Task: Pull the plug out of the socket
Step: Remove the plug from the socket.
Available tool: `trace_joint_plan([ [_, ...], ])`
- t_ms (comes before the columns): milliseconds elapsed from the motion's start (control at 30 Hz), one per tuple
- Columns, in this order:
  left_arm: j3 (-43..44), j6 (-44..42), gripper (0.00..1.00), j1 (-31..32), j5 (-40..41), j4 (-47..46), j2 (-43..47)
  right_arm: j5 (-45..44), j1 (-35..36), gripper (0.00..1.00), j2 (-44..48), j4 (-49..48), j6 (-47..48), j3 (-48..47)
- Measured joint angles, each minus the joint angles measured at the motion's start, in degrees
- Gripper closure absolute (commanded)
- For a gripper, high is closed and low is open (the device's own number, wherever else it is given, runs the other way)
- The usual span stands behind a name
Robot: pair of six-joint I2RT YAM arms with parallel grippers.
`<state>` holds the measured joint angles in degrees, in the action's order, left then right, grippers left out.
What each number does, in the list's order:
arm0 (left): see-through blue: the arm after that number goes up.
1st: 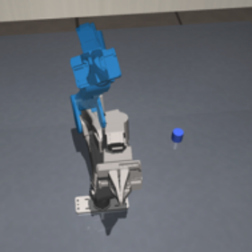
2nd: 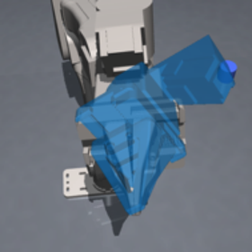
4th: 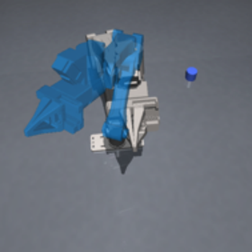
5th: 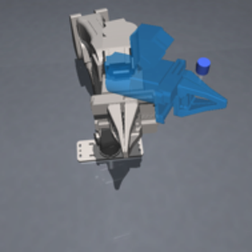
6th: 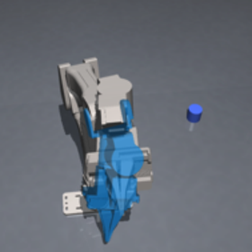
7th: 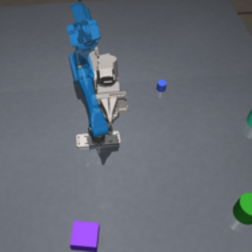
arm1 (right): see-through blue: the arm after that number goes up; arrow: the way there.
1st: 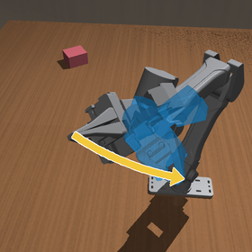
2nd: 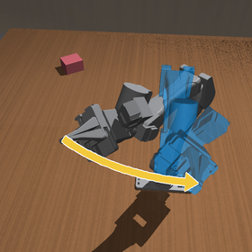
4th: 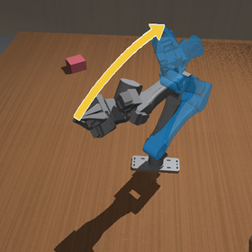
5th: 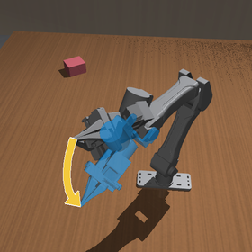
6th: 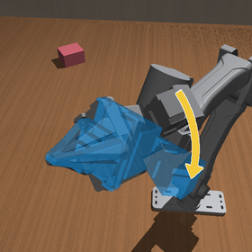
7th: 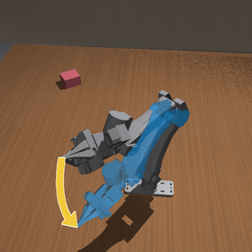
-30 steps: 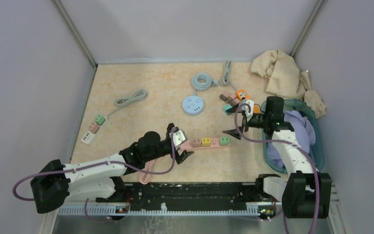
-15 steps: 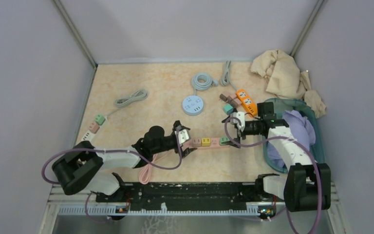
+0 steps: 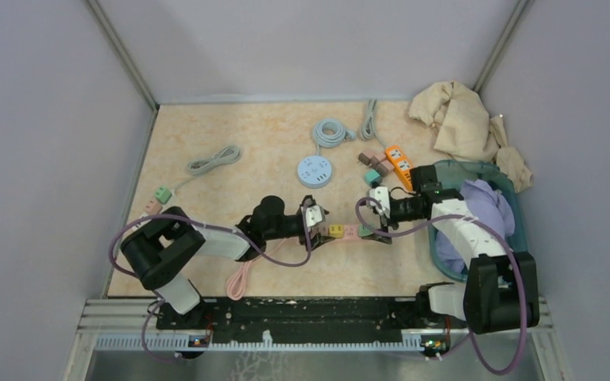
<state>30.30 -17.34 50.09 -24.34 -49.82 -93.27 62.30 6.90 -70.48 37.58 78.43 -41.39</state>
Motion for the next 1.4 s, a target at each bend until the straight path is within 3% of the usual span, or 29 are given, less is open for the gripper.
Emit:
trace_joint_plan([
  [367,3.1,1.9,0.37,-0.3,-4.5,-0.5,-5.3,-4.3,1.8,0.15,-2.4,1.4,1.6,-0.8],
  [700,4.5,2.8,0.70,-0.4,-7.0,0.7,-6.5,-8.0,3.0,0.23,-3.6,2.2,3.0,-0.8],
  [1033,4.7,2.6,0.83,-0.5,-7.8,1.6,-6.5,-13.0,5.2,0.37,-6.8,2.9,3.4,-2.0],
  [1133,4.7,2.6,0.86,-0.5,-7.8,1.6,-6.5,-14.0,5.4,0.46,-7.0,2.8,3.5,-2.1],
  [1267,4.7,2.6,0.88,-0.6,-7.8,1.6,-6.5,-14.8,5.6,0.72,-7.0,2.7,3.7,-2.2],
  [1400,4.6,2.7,0.97,-0.6,-7.8,1.8,-6.5,-14.9,6.3,0.85,-7.0,3.2,3.1,-2.3],
])
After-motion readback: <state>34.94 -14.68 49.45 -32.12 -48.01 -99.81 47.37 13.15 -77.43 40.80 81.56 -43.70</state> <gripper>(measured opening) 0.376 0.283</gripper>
